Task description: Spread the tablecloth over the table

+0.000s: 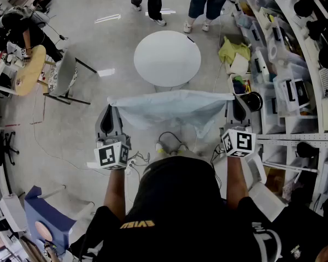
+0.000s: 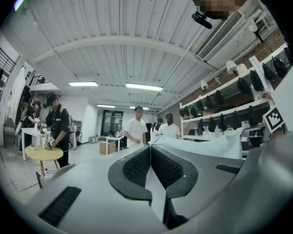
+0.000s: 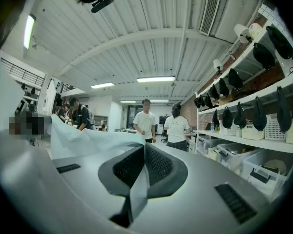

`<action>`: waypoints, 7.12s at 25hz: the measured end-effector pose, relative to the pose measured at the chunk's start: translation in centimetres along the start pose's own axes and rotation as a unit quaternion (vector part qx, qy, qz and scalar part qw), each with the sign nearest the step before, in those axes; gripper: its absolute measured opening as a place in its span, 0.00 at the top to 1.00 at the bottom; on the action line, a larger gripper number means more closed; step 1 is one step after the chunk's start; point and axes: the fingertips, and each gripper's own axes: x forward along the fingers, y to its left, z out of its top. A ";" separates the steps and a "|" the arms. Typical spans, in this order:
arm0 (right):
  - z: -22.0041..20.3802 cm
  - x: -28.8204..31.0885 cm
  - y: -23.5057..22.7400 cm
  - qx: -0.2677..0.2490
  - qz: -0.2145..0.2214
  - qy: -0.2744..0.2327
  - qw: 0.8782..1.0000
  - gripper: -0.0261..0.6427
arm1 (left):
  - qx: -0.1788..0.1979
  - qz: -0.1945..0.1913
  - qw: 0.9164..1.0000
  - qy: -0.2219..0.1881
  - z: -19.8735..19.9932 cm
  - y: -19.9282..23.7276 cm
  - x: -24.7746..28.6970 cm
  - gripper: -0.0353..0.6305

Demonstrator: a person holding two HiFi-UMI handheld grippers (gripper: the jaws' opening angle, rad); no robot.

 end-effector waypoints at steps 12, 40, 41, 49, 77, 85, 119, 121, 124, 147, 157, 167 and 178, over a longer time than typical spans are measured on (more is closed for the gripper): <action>0.5 0.3 0.1 0.013 -0.012 0.000 1.000 0.95 | 0.001 -0.008 1.000 0.007 0.4 0.8 0.9 0.92; 5.8 9.9 -0.4 -0.045 -0.056 -0.018 0.997 0.95 | 0.025 -0.058 0.996 -0.065 4.5 6.2 11.5 0.92; 6.3 10.8 -0.5 -0.045 -0.056 -0.021 0.997 0.95 | 0.026 -0.056 0.996 -0.068 4.9 6.5 12.4 0.92; 7.5 18.8 -2.6 -0.051 -0.046 -0.034 0.997 0.95 | 0.048 -0.045 0.994 -0.085 7.0 7.4 20.1 0.92; 10.8 47.3 -14.4 -0.061 0.049 -0.060 0.995 0.95 | 0.091 0.020 0.993 -0.068 11.7 6.1 47.6 0.92; 12.2 54.7 -13.4 -0.076 0.032 -0.044 0.996 0.95 | 0.067 -0.004 0.996 -0.063 10.6 10.4 55.7 0.92; -12.2 87.7 -13.5 -0.122 0.066 0.172 0.975 0.95 | 0.106 -0.021 0.976 0.187 -19.3 18.8 86.1 0.91; -14.4 88.0 -13.2 -0.117 0.071 0.191 0.972 0.93 | 0.104 -0.012 0.972 0.212 -21.8 18.9 86.1 0.87; -19.4 87.4 -11.9 -0.067 0.104 0.258 0.958 0.47 | 0.112 -0.013 0.959 0.258 -25.6 18.3 84.5 0.62; -33.6 56.7 -8.0 0.055 0.057 0.383 0.920 0.57 | 0.046 -0.077 0.920 0.381 -38.1 11.3 52.5 0.62; -20.8 41.3 2.9 0.086 0.056 0.244 0.964 0.96 | 0.007 -0.189 0.955 0.230 -27.2 1.6 41.0 0.88; -10.0 32.7 7.5 0.019 0.098 0.105 0.989 0.96 | -0.028 -0.159 0.984 0.072 -13.2 -2.8 32.7 0.92; -5.0 18.5 8.5 0.101 0.098 0.019 0.990 0.96 | -0.004 -0.120 0.990 0.070 -8.5 -6.3 18.1 0.92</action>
